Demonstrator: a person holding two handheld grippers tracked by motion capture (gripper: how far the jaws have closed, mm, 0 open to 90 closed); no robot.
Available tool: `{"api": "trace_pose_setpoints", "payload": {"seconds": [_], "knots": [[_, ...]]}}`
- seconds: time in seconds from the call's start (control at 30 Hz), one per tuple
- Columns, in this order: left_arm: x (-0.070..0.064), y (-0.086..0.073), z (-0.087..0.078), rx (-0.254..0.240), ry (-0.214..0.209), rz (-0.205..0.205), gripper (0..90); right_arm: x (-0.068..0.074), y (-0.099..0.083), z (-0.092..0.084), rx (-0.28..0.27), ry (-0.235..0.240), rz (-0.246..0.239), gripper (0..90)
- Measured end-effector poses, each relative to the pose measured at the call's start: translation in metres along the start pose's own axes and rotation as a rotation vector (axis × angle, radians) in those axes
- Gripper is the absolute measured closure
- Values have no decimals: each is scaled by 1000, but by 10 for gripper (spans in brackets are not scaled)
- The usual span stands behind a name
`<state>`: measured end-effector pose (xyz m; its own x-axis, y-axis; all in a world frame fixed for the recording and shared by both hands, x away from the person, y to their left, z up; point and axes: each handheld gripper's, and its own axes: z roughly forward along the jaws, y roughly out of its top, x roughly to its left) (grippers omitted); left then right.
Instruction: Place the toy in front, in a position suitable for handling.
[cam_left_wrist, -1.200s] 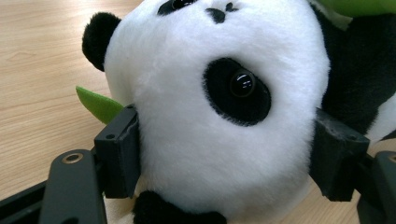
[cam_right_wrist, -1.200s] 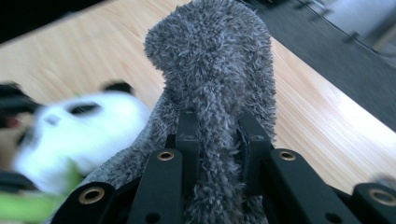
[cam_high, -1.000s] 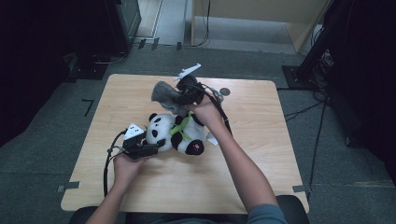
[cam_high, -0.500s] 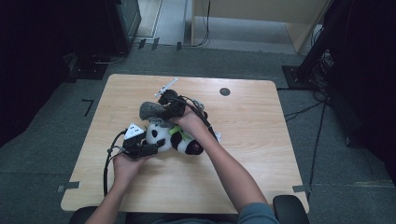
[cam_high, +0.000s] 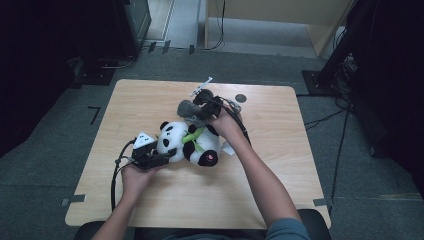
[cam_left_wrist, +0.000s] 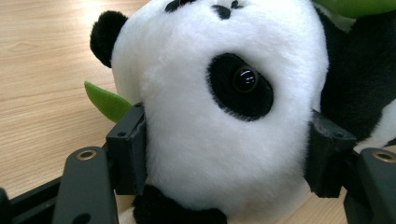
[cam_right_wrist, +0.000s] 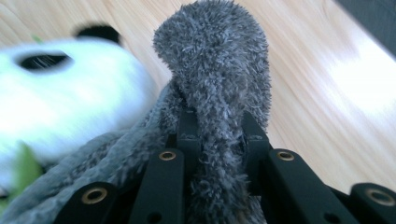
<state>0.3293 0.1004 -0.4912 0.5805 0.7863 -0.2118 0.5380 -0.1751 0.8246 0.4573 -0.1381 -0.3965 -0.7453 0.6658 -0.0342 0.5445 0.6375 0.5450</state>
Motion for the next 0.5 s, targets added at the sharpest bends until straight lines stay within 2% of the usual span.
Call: {"api": "trace_pose_setpoints", "payload": {"seconds": [0.1,0.17,0.27,0.43,0.5], "knots": [[0,0,0,-1,2,6,294,-15,-11,-3,49,27,31,765],[0,0,0,-1,0,6,293,-23,-18,-6,57,29,47,763],[0,-1,0,-2,-3,10,290,-33,-29,-10,40,51,85,762],[1,-2,0,-14,-12,19,273,-47,-42,-21,5,6,109,762],[2,-2,0,-16,-16,20,265,-51,-47,-29,-44,-4,121,761]]}}
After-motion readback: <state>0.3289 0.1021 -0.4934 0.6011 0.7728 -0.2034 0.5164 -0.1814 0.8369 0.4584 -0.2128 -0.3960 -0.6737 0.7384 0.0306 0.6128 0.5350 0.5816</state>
